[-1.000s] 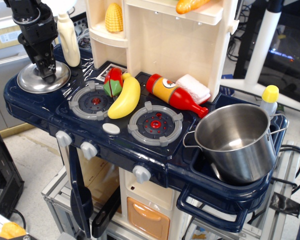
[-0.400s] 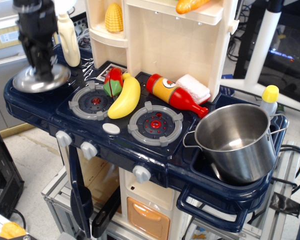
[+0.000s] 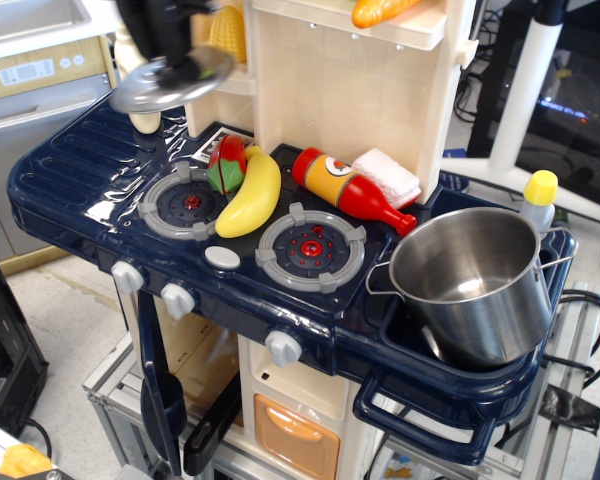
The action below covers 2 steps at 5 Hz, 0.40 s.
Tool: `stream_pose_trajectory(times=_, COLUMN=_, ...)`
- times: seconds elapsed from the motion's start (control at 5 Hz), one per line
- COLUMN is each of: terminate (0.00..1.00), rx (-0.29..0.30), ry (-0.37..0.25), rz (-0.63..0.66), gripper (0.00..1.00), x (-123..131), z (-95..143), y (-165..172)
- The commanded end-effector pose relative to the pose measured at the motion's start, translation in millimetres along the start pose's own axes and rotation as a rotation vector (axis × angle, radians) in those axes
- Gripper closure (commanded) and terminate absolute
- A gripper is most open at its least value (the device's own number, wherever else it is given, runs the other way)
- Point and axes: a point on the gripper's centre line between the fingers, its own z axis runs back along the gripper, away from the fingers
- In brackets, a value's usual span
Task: Put lid on pot or pan
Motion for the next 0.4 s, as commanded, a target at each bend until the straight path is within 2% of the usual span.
stream_pose_trajectory(times=0.0, terminate=0.0, rx=-0.101, ry=-0.076, rz=0.201, gripper=1.0, x=6.8, z=22.8, y=-75.9)
stream_pose_trajectory(times=0.2, terminate=0.0, rx=-0.156, ry=-0.08, rz=0.295, gripper=1.0, x=-8.8, z=14.2, y=-121.1)
